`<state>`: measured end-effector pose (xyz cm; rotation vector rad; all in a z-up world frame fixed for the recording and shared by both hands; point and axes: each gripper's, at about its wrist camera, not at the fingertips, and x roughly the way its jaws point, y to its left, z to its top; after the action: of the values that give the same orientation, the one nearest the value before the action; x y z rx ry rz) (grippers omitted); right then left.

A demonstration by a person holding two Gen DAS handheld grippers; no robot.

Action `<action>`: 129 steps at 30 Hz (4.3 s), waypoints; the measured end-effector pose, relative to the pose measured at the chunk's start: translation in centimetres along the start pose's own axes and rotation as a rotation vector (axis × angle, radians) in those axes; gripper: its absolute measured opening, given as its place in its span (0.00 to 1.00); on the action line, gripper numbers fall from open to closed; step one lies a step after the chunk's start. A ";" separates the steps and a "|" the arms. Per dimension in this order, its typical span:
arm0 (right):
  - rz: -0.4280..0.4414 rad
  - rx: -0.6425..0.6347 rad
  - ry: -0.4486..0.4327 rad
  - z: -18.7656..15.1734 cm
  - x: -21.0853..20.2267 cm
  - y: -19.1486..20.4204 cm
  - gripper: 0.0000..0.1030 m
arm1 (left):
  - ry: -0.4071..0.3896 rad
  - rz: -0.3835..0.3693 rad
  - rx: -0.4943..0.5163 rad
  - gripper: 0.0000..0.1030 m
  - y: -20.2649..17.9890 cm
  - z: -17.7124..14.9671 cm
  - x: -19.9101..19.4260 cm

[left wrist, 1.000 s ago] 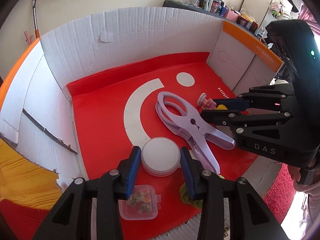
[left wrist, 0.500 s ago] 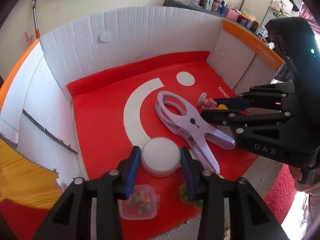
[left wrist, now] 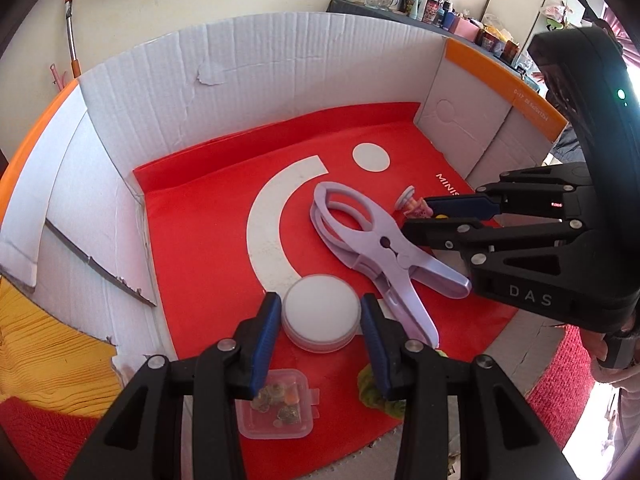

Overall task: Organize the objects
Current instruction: 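Open the right tool to drop the figurine while the left tool releases the container, then withdraw both tools from the cardboard box back over the remaining items, then grasp the blue-hatted figurine with the left tool while the right tool grasps the yellow tin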

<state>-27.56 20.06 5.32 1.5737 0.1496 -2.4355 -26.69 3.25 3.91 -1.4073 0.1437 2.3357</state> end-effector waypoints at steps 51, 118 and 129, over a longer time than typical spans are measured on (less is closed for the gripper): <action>-0.021 0.015 -0.064 0.2 -4.0 -0.5 0.65 | -0.009 -0.022 -0.020 0.43 0.0 0.3 -0.5; -0.114 0.158 -0.517 -19.4 -10.7 3.7 0.98 | -0.343 0.119 -0.110 0.89 -5.0 -16.0 -8.6; -0.061 0.228 -0.460 -19.2 -9.4 1.9 0.98 | -0.265 0.096 -0.074 0.89 -3.8 -16.0 -7.8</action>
<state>-6.40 23.70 5.94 1.0499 -0.1690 -2.8699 -8.80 -0.18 3.30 -1.1308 0.0496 2.6057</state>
